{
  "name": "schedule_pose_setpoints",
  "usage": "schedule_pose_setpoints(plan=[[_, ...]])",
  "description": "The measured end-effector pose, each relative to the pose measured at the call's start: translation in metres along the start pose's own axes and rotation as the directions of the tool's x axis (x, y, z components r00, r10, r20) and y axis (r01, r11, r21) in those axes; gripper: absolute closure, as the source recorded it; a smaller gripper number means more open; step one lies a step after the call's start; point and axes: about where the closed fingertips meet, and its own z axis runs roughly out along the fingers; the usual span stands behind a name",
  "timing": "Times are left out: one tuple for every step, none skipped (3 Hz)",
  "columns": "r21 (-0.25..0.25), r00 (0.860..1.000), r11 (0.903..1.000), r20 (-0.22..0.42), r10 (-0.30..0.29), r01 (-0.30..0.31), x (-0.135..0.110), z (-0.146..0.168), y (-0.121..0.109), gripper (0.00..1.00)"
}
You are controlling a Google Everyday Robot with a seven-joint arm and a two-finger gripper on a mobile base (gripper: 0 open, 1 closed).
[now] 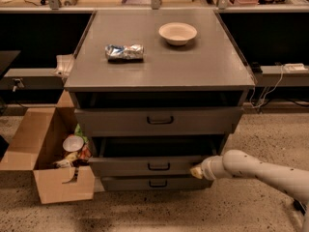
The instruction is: Close middle drawer
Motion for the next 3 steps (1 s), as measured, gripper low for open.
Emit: schedule_pose_setpoints(plan=[[0.0,1.0,1.0,0.0,0.0,0.0,0.0,0.0,0.0,1.0],[0.011,1.0,0.9998,0.019,0.018,-0.018,-0.007,0.002,-0.004,1.0],[0.021,0.998,0.9988,0.038,0.042,-0.043,-0.015,0.008,-0.009,1.0]])
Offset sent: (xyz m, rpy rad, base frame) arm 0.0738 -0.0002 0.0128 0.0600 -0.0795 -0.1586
